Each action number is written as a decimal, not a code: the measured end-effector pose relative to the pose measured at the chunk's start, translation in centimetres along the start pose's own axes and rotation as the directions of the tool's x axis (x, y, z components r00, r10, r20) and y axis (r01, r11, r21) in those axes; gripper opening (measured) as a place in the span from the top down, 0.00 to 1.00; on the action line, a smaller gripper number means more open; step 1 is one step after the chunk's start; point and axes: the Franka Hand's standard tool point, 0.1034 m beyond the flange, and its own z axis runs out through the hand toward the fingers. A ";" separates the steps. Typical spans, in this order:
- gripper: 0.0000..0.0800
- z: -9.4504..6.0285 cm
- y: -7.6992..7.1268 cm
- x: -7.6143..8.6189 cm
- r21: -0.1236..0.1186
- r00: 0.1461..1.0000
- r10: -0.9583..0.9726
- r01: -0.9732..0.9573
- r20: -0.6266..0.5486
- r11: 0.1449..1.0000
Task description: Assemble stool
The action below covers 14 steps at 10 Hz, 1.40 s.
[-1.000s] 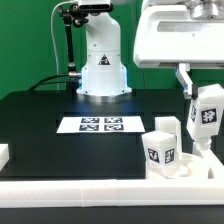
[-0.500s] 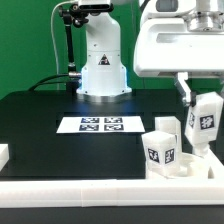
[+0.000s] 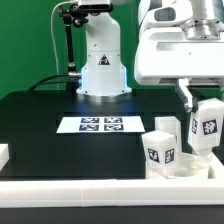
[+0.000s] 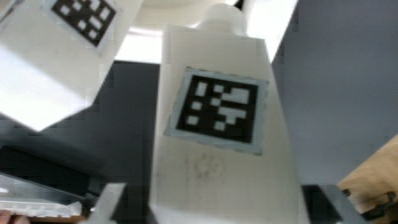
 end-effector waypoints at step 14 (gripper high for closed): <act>0.59 0.4 -1.4 -1.2 0.007 0.997 -0.060 0.060 0.044 0.998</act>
Offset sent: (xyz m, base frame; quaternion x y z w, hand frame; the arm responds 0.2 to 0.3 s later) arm 0.0000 0.0000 0.0000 0.0000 0.0000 0.0000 1.0000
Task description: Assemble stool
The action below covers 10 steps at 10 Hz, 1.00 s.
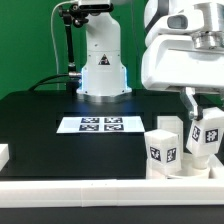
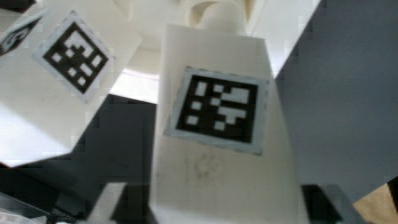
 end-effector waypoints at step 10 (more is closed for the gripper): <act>0.59 0.8 -0.1 -1.0 -0.004 0.999 -0.030 0.030 0.018 1.000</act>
Offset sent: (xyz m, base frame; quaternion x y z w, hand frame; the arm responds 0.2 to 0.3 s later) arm 0.0018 -0.0069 -0.0022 0.0047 -0.0014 -0.0158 0.9999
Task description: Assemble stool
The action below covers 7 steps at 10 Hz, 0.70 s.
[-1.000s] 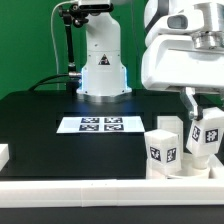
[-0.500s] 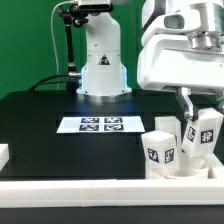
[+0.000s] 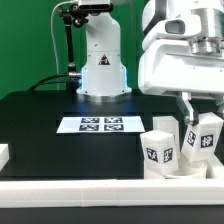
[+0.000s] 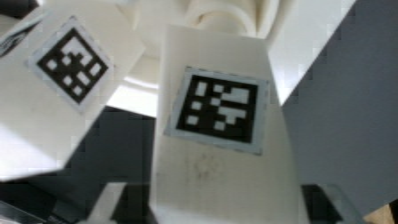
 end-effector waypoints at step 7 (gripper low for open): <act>0.58 0.5 0.0 -0.2 -0.008 0.999 -0.016 0.016 -0.038 1.000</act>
Offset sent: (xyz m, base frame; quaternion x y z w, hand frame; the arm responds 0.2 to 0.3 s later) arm -0.0036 -0.0002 -0.0154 0.0117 0.0029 -0.0212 0.9997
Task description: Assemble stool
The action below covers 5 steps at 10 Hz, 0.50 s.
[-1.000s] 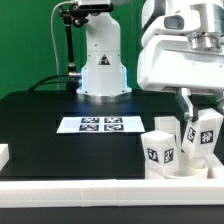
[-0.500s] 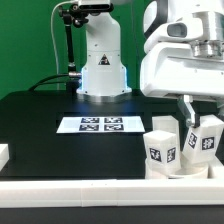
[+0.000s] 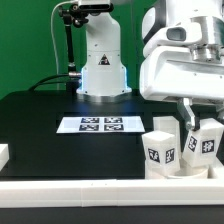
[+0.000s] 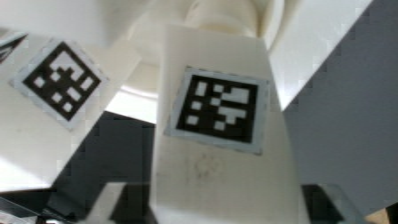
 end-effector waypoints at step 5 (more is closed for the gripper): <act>0.19 -1.9 0.3 1.3 0.011 1.000 0.009 -0.008 -0.006 1.000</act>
Offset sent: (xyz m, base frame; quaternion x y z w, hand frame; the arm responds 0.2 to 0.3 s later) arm -0.0131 -0.0033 0.0193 0.0099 -0.0137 -0.0086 0.9998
